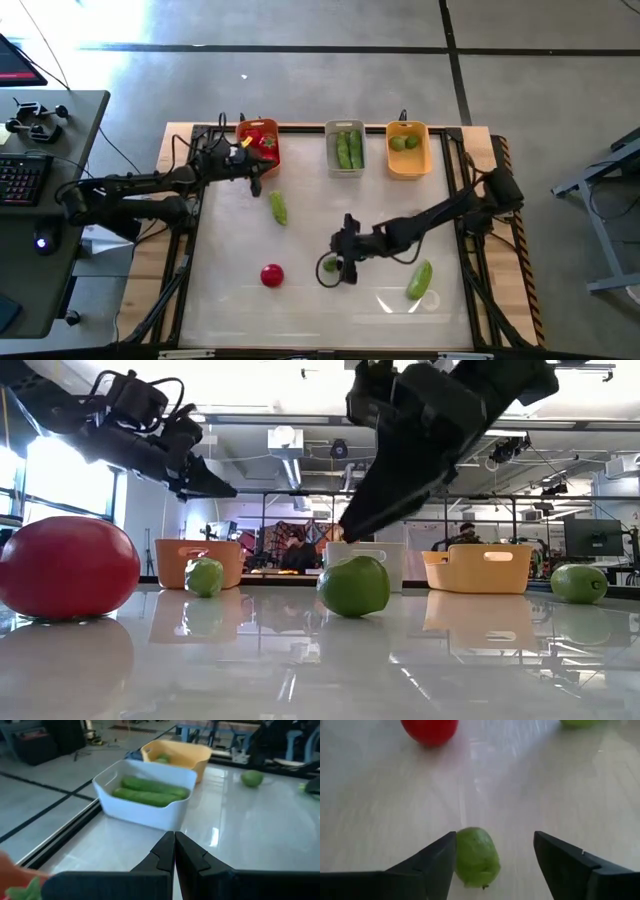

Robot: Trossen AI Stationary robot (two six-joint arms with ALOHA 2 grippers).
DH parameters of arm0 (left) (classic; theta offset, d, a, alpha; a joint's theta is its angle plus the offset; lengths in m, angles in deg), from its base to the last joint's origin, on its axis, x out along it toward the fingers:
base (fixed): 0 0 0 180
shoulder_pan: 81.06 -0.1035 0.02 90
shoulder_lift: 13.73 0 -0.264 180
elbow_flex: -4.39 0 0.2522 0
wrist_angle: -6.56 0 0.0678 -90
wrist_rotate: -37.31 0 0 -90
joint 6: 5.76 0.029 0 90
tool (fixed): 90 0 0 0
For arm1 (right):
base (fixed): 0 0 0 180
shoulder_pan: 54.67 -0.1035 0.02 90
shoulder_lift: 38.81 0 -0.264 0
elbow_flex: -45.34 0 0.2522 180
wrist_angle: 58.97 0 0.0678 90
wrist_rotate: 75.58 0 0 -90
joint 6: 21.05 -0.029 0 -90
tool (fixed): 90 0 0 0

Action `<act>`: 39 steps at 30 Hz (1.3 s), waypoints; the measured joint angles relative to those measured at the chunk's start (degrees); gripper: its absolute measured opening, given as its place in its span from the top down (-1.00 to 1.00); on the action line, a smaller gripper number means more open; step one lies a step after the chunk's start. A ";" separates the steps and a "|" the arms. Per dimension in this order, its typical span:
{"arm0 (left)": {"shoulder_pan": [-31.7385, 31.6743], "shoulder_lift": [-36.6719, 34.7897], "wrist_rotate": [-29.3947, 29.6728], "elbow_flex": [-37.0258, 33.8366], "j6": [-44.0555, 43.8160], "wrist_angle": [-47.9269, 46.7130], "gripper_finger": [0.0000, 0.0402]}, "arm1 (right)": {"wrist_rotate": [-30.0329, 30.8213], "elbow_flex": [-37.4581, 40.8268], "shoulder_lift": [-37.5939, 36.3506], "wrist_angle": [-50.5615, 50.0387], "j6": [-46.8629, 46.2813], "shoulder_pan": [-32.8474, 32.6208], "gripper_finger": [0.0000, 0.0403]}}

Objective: Sort produce into baskets
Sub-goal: Put the bottom lime into the yellow bin

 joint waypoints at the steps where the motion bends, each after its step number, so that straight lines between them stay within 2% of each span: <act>1: 0.56 0.00 0.00 0.00 -0.02 0.37 1.00 | 0.66 0.00 0.48 -0.02 -0.59 -0.41 -0.27; 7: 3.53 0.03 0.09 0.00 -0.04 0.83 1.00 | 1.32 -0.02 3.08 0.73 -1.97 -2.20 -0.28; 18: 5.99 0.04 1.65 0.00 0.93 1.27 1.00 | -0.05 0.00 7.09 2.74 1.03 -3.29 -0.25; 22: 5.97 0.04 1.73 0.00 1.36 1.27 1.00 | 2.23 -0.04 7.09 2.87 1.96 -3.15 -0.08; 27: 5.97 0.04 1.75 0.00 1.31 2.26 1.00 | 1.71 -1.13 6.83 2.54 3.86 -1.71 0.31; 30: 5.97 0.24 1.77 0.00 1.33 3.61 1.00 | 2.34 -1.59 4.92 -0.65 5.10 -0.04 0.42; 35: 5.95 0.45 1.84 0.02 1.36 4.90 1.00 | 7.68 -1.68 -3.49 -13.86 1.35 5.03 0.41; 39: 5.81 0.48 2.19 0.02 1.43 5.31 1.00 | 13.55 -1.69 -12.54 -26.78 -2.77 10.30 0.32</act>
